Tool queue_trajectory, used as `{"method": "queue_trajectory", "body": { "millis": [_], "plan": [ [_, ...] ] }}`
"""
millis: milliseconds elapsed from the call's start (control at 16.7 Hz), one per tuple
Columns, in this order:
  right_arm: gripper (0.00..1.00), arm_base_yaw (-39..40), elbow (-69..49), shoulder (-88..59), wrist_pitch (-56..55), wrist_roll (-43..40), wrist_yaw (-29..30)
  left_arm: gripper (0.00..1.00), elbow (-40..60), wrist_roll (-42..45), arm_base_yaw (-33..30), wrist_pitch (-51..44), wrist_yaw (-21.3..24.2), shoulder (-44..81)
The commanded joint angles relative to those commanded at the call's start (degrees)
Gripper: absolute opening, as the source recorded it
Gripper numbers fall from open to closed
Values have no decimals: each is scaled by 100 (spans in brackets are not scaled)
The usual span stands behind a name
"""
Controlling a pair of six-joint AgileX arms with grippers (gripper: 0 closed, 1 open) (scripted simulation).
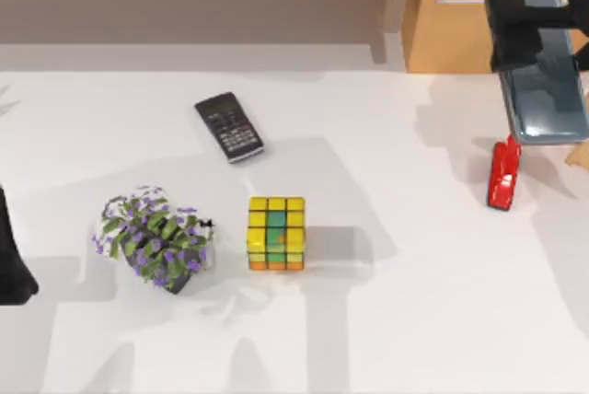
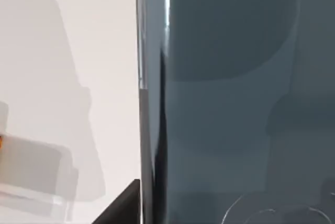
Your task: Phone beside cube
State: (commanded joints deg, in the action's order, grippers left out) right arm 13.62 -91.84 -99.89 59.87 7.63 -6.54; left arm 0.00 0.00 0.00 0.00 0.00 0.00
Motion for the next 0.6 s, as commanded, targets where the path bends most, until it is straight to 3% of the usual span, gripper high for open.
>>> {"method": "queue_trajectory", "body": {
  "millis": [300,600],
  "plan": [
    [0,1437,46,-1182,202,1933,424,100,0,0,0,0,0,0],
    [0,1865,230,-1683,261,2558,687,100,0,0,0,0,0,0]
  ]
}}
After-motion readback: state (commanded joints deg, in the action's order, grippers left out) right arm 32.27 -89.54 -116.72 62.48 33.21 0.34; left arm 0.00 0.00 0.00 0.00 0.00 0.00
